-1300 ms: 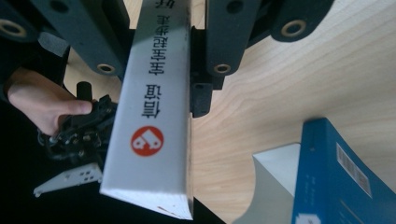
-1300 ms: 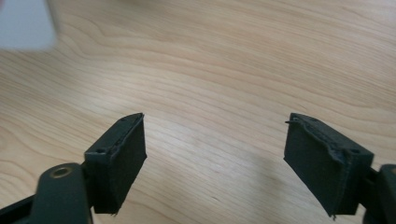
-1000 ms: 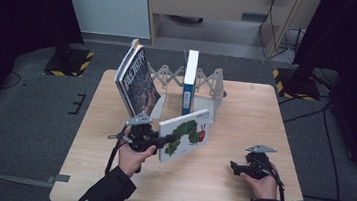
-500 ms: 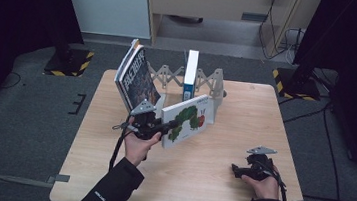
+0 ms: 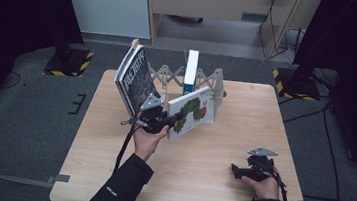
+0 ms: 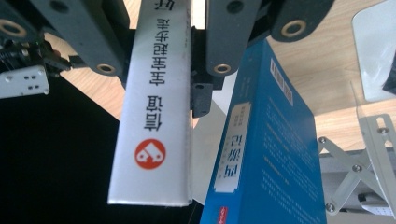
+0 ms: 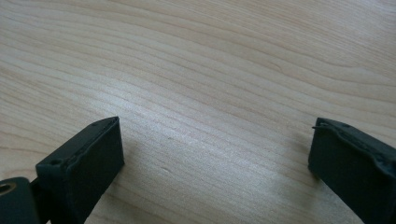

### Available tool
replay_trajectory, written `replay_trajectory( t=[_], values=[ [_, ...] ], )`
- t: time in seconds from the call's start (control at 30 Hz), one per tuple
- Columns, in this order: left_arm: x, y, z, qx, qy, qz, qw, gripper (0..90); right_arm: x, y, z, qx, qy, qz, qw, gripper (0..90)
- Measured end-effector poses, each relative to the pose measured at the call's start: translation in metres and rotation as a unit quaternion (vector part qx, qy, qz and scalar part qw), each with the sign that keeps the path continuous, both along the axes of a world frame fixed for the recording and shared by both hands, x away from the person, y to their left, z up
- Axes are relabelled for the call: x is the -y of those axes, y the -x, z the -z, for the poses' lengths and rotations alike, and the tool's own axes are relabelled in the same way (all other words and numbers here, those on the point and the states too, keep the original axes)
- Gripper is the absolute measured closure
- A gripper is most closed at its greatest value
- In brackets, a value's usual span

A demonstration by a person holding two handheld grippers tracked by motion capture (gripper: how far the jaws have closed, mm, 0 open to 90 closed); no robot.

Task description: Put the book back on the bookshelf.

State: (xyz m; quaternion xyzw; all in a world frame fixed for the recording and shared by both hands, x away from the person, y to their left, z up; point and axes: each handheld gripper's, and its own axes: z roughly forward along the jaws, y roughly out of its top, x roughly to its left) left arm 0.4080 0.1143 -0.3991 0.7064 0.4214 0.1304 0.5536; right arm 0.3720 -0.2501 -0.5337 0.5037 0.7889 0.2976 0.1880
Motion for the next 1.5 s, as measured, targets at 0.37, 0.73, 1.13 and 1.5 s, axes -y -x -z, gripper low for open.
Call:
replay_trajectory(
  t=[0.37, 0.73, 1.13, 1.5],
  values=[
    [0.022, -0.01, 0.005, 0.017, -0.003, -0.017, 0.9997, 74.8, 0.0, 0.003, 0.004, 0.016, -0.01, 0.003, 0.9998, 0.7],
    [0.035, -0.02, 0.016, 0.027, -0.02, -0.031, 0.9989, 74.7, 0.001, 0.004, 0.005, 0.023, -0.013, 0.001, 0.9996, 0.6],
    [0.055, -0.034, 0.034, 0.028, -0.045, -0.058, 0.9969, 74.7, 0.001, 0.004, 0.005, 0.025, -0.015, 0.003, 0.9996, 0.5],
    [0.063, -0.041, 0.046, 0.025, -0.058, -0.067, 0.9957, 74.6, 0.0, 0.004, 0.006, 0.027, -0.014, 0.004, 0.9995, 0.5]
  ],
)
